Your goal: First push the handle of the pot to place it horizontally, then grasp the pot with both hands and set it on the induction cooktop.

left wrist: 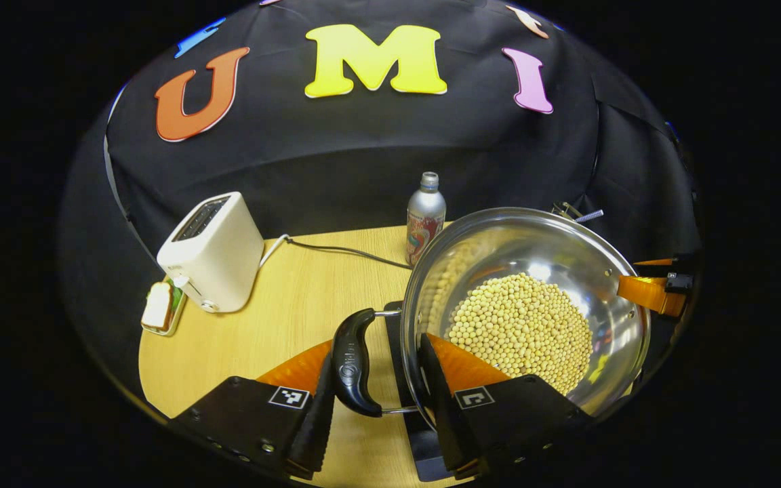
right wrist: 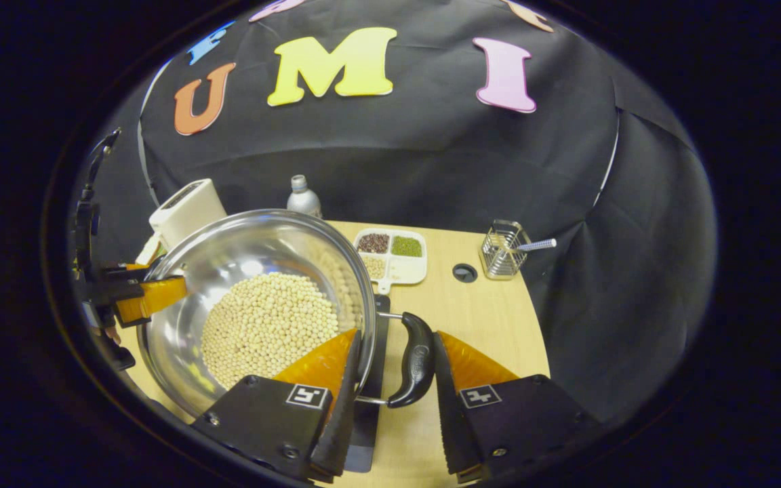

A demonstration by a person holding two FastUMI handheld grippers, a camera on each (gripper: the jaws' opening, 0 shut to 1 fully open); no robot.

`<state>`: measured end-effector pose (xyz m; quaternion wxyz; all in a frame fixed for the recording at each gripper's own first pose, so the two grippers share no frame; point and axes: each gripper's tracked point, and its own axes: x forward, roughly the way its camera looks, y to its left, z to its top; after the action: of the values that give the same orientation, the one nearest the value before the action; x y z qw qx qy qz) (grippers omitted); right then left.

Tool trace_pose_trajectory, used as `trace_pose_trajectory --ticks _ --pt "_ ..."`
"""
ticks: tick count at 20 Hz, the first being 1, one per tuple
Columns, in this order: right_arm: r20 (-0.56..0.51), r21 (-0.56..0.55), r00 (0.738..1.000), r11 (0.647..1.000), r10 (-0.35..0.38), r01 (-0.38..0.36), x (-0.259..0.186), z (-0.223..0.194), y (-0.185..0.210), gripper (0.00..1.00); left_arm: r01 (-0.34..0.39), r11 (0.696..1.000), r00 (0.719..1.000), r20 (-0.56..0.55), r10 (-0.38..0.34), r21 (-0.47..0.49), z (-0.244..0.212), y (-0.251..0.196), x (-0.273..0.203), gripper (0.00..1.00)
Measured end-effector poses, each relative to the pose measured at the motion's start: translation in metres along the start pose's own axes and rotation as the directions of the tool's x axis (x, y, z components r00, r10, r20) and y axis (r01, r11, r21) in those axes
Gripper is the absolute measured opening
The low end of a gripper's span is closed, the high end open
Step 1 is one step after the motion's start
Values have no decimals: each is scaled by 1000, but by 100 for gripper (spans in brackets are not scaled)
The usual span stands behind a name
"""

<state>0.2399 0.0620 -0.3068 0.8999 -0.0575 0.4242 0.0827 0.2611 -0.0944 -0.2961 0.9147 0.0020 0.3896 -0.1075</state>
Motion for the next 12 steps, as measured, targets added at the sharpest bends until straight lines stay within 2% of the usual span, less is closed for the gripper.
trace_pose_trajectory --ticks 1,8,10,11,12 --pt "-5 4 1000 1000 -1 1 5 -6 -1 57 5 1000 1000 -9 -4 4 -5 -2 7 63" --pt "-24 69 1000 998 17 -15 44 -40 4 54 -22 1000 999 -31 22 2 -24 -9 29 63" --pt "33 89 999 996 18 -21 49 -35 6 55 -3 1000 999 -44 2 -22 -35 -5 34 63" --pt "44 80 999 997 15 -18 43 -41 4 55 9 1000 1000 -15 -9 -25 -32 -1 37 63" --pt "48 81 999 997 15 -19 43 -41 3 58 13 1000 1000 -16 -13 -18 -31 1 40 75"
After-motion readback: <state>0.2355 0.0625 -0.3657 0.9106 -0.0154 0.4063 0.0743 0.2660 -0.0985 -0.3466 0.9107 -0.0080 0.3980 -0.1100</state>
